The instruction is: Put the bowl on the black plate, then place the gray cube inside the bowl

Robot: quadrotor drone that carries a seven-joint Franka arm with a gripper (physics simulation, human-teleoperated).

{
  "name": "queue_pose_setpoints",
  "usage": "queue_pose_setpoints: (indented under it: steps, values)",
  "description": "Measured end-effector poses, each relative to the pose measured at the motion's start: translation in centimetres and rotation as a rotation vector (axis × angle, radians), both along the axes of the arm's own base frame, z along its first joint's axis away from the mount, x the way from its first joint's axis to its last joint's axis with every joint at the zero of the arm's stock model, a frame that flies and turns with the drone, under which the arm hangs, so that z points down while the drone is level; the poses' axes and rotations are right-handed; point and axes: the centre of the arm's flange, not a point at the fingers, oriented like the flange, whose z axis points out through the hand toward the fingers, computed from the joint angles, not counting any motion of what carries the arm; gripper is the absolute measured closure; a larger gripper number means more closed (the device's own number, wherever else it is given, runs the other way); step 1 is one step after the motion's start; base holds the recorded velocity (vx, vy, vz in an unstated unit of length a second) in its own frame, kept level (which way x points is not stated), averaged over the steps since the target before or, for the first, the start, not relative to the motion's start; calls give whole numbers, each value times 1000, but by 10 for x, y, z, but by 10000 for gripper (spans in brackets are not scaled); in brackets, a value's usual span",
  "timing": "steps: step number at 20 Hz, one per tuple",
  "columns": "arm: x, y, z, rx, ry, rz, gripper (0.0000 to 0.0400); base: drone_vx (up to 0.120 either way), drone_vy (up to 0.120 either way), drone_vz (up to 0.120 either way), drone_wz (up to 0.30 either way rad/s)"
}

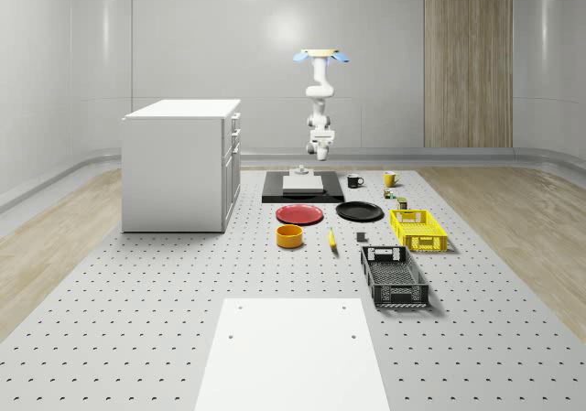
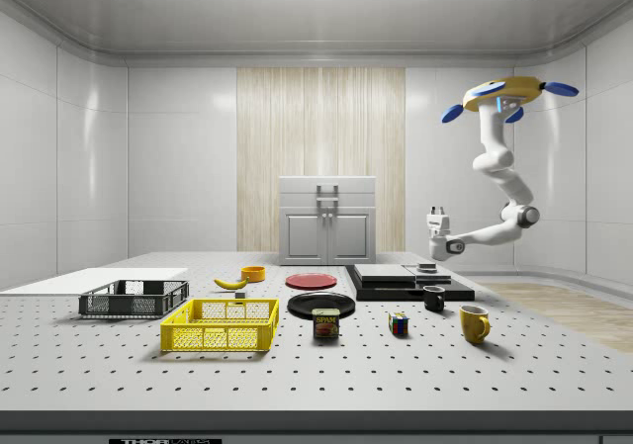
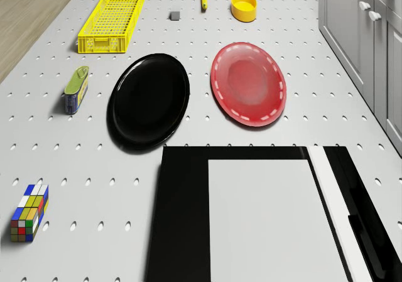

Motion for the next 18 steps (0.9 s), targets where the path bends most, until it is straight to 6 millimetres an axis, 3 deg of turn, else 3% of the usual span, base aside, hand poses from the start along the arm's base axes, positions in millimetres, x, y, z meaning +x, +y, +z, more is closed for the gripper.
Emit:
queue_pose_setpoints:
  steps: [11, 18]
  values:
    - [-1, 2, 0, -24, -8, -1, 0, 120, -120, 0, 0]
    - [-1, 9, 0, -88, -14, -2, 0, 120, -6, 0, 0]
